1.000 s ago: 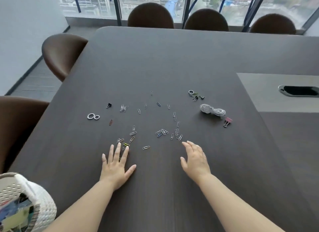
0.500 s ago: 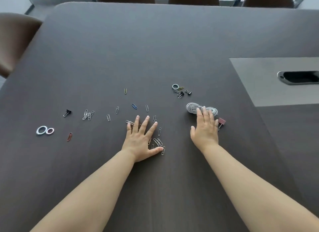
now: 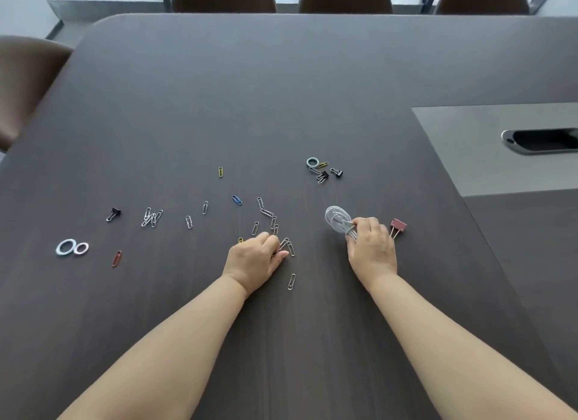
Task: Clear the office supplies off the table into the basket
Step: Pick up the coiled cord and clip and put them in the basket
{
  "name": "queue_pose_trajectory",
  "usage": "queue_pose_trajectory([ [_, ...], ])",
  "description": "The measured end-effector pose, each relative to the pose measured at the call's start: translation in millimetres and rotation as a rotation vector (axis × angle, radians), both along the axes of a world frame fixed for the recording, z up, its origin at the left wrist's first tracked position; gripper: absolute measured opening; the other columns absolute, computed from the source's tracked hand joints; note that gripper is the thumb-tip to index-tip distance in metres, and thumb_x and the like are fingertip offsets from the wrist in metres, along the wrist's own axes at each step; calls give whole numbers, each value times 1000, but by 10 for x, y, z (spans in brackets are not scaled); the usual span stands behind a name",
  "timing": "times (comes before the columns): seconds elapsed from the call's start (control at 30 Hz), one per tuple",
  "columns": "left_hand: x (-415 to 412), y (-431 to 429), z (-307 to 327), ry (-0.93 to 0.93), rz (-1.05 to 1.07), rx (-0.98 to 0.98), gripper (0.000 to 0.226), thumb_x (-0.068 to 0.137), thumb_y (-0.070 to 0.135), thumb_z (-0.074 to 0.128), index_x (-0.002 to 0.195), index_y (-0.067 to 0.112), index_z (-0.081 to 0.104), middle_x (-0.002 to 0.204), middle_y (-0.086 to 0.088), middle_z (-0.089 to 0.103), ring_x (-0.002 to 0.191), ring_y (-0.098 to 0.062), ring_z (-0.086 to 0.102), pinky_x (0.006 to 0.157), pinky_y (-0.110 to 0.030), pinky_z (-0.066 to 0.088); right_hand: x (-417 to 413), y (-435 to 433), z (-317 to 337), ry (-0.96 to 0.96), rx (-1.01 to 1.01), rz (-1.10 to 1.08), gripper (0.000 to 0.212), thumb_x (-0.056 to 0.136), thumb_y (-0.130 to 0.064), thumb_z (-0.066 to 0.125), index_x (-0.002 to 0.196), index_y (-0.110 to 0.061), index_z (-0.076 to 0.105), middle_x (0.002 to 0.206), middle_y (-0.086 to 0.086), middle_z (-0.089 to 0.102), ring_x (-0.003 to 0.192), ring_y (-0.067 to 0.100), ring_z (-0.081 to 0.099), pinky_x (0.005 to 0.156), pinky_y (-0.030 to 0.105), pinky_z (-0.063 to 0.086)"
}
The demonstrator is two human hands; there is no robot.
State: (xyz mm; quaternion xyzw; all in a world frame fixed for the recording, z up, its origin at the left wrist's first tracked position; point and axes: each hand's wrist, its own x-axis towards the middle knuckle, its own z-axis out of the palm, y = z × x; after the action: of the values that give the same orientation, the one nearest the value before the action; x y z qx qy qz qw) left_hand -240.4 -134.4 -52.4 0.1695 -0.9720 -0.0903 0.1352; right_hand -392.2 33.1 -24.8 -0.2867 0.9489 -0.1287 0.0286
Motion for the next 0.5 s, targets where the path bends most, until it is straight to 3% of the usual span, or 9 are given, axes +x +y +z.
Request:
queue_pose_trajectory([
  [0.2, 183, 113, 14, -50, 55, -89, 44, 79, 44, 36, 47, 16, 47, 41, 2, 47, 29, -17, 46, 32, -11, 25, 322, 173, 234, -8, -135, 56, 29, 85, -14, 61, 111, -4, 58, 105, 16, 60, 92, 36, 53, 82, 45, 42],
  [0.27, 398, 158, 51, -41, 106, -53, 51, 89, 47, 28, 48, 19, 39, 41, 4, 46, 28, -15, 45, 32, -11, 21, 432, 193, 350, -25, -185, 88, 28, 85, -14, 60, 111, -4, 58, 105, 14, 60, 92, 34, 53, 83, 44, 43],
  [0.37, 879, 232, 332, 82, 237, 36, 57, 97, 51, 9, 55, 21, 32, 41, 4, 43, 30, -18, 39, 37, -15, 17, 700, 169, 587, -62, -256, 153, 27, 87, -15, 59, 112, -5, 57, 107, 11, 60, 95, 32, 53, 84, 41, 42],
  [0.5, 1751, 237, 886, 294, 407, 19, 57, 97, 51, 14, 58, 15, 36, 47, 8, 25, 36, -20, 24, 38, -18, 18, 1295, 5, 881, -140, -344, 287, 28, 88, -16, 57, 114, -6, 55, 112, 7, 59, 103, 27, 51, 87, 31, 38],
])
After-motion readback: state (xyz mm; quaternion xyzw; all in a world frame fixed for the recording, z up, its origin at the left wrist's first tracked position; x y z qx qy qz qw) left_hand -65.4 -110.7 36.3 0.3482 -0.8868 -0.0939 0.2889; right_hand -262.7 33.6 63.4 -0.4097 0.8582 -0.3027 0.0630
